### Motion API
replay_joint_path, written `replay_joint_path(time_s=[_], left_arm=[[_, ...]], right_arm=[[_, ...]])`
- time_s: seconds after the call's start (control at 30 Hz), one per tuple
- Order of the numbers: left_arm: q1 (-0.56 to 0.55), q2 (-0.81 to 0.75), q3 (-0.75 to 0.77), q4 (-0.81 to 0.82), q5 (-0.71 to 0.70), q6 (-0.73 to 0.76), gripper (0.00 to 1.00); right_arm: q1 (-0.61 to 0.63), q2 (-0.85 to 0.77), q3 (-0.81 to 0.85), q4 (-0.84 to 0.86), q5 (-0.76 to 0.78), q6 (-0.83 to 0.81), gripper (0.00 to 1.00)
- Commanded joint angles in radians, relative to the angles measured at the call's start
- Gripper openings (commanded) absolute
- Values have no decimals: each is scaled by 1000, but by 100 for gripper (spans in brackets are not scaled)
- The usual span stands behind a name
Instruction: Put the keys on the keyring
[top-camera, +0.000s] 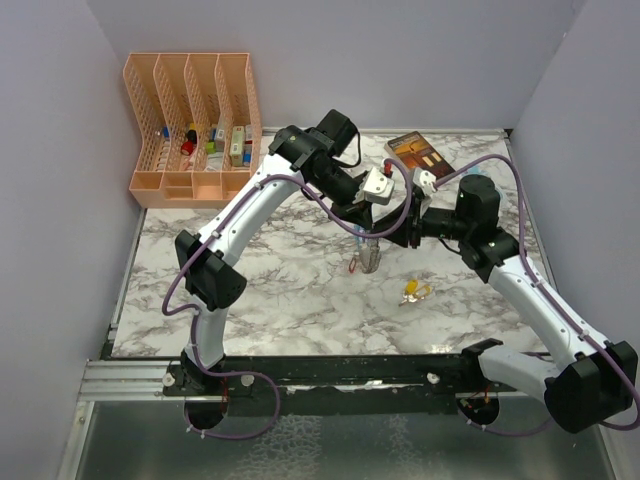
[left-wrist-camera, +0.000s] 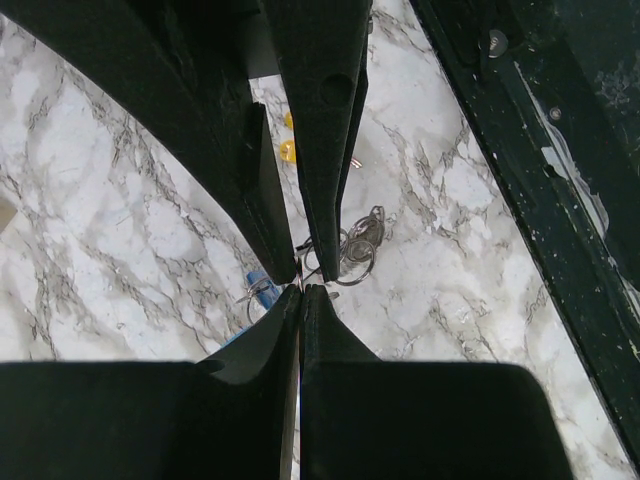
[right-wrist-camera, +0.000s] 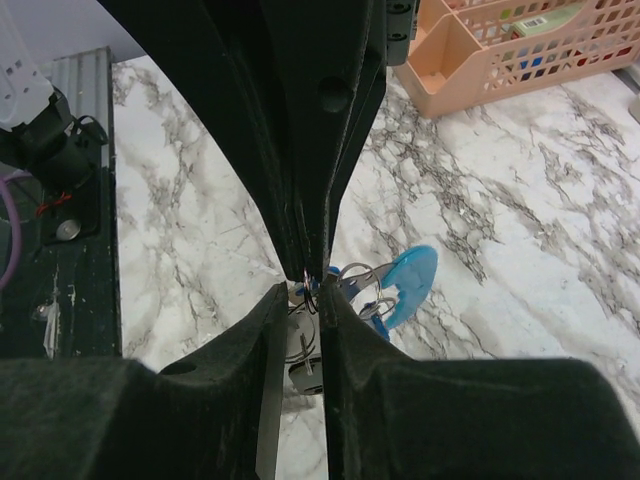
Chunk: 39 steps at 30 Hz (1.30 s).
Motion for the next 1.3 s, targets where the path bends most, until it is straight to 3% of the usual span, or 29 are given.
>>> replay_joint_path(time_s=[0.0, 0.2, 0.37, 0.57, 0.7, 1.1, 1.27], left_arm=[[-8, -55, 3, 2, 18, 12, 0], [-10, -56, 3, 5, 30, 8, 0], [-9, -56, -1, 6, 34, 4, 0], [-9, -68, -20, 44, 22, -29, 2], [-9, -83, -38, 97, 10, -61, 15], [10, -150, -92, 249, -54, -153, 36], [12, -173, -170, 279, -52, -159, 38]], right_arm=[[8, -10, 31, -36, 21, -20, 18], [10, 5, 42, -46, 6, -22, 12], [10, 10, 45, -49, 2, -20, 2], [10, -19, 31, -35, 7, -19, 1], [10, -54, 8, 7, 43, 17, 1], [10, -151, -61, 131, 154, 147, 1], [11, -183, -85, 193, 198, 189, 1]])
